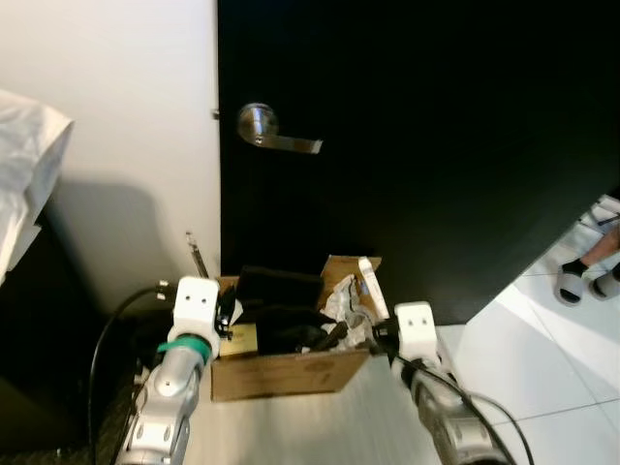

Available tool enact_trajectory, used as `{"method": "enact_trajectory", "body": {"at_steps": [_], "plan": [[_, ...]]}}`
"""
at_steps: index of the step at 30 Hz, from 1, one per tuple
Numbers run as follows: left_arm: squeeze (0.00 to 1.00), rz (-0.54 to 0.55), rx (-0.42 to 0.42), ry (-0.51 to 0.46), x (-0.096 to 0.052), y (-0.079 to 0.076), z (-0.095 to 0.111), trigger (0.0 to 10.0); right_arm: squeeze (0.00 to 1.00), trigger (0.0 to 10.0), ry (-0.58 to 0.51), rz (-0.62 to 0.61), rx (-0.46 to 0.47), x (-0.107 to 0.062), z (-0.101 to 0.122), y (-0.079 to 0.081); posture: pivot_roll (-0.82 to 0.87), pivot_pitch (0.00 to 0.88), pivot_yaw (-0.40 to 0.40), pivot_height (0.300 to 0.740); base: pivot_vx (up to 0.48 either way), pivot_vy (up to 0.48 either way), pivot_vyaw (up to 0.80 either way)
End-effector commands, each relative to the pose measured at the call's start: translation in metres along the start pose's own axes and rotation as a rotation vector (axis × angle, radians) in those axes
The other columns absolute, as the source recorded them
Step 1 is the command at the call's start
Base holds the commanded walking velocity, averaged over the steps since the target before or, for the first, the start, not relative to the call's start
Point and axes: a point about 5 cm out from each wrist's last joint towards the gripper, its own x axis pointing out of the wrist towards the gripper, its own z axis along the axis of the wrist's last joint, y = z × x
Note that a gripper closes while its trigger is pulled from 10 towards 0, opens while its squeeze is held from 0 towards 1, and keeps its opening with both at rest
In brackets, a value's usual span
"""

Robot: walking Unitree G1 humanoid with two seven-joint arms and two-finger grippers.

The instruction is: Clean up the room

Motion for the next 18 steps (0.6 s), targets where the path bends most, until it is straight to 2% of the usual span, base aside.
{"method": "enact_trajectory", "body": {"at_steps": [1,10,18], "plan": [[0.00,0.014,0.009,0.013,0.000,0.005,-0.001,10.0,0.00,10.0,0.033,0.021,0.010,0.000,-0.006,0.004,0.12,0.049,-0.142,0.740,0.281,0.000,0.00],[0.00,0.027,0.053,-0.004,0.002,0.015,0.007,10.0,0.00,10.0,0.022,0.036,0.014,0.006,0.006,0.004,0.13,0.099,-0.170,0.740,0.279,0.000,0.00],[0.00,-0.004,0.066,-0.021,-0.002,0.009,0.010,10.0,0.00,10.0,0.052,0.027,-0.017,0.005,0.001,-0.001,0.12,0.117,-0.182,0.740,0.245,0.000,0.00]]}}
